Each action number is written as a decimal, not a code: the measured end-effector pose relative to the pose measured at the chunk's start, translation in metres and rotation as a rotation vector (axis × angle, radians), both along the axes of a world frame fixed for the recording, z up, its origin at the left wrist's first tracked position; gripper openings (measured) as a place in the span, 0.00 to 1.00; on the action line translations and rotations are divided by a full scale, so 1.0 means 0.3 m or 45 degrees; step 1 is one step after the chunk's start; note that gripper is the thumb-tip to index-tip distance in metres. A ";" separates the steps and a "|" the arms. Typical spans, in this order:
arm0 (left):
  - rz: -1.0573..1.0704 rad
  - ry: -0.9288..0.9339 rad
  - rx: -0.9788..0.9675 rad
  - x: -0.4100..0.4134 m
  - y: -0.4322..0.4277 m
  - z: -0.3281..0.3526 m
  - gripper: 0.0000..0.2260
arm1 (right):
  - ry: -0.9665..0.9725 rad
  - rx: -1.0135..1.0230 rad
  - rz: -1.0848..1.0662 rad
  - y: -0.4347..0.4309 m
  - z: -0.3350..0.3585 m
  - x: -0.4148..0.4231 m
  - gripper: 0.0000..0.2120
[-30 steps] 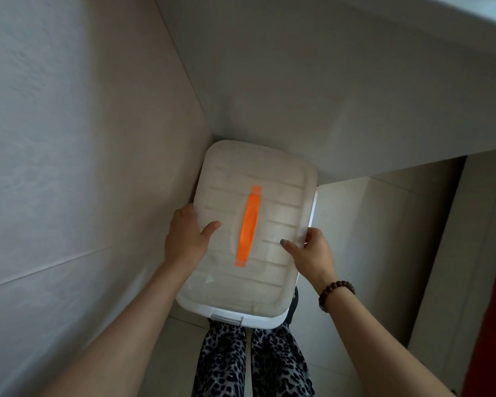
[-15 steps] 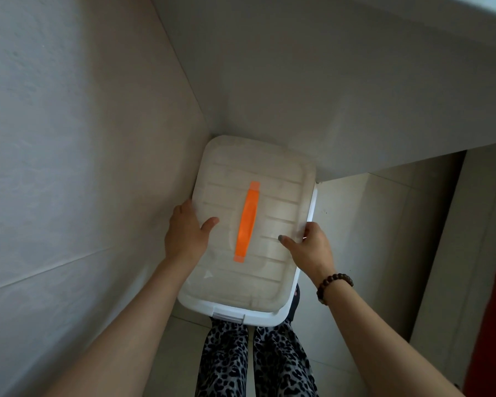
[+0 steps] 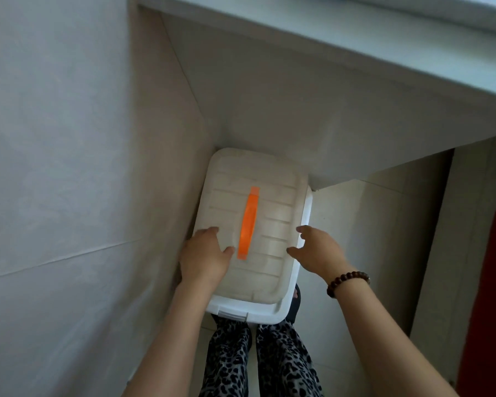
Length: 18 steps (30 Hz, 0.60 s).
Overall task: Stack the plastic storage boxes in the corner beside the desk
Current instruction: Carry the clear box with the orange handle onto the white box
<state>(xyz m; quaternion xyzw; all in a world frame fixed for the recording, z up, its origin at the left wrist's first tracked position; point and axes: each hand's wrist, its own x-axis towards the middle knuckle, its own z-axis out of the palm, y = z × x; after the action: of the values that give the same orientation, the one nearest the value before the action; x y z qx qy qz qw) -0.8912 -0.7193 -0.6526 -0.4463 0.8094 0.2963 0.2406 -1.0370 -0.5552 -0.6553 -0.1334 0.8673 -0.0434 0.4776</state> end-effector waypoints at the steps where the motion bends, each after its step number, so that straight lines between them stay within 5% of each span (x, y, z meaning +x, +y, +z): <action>1: 0.030 0.047 0.006 0.000 0.026 0.038 0.26 | -0.020 -0.021 -0.005 0.003 0.042 0.007 0.29; 8: 0.147 0.238 0.112 0.015 0.121 0.392 0.21 | -0.210 -0.083 0.134 0.042 0.422 0.040 0.30; 18: 0.066 0.467 -0.013 0.018 0.081 0.935 0.21 | 0.071 -0.332 0.060 0.074 1.007 0.000 0.24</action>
<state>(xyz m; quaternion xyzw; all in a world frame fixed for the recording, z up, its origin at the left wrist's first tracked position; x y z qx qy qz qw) -0.8860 -0.6949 -0.3722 -0.4069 0.8293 0.3748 0.0792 -1.0369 -0.5329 -0.3533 -0.2158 0.8639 -0.1409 0.4327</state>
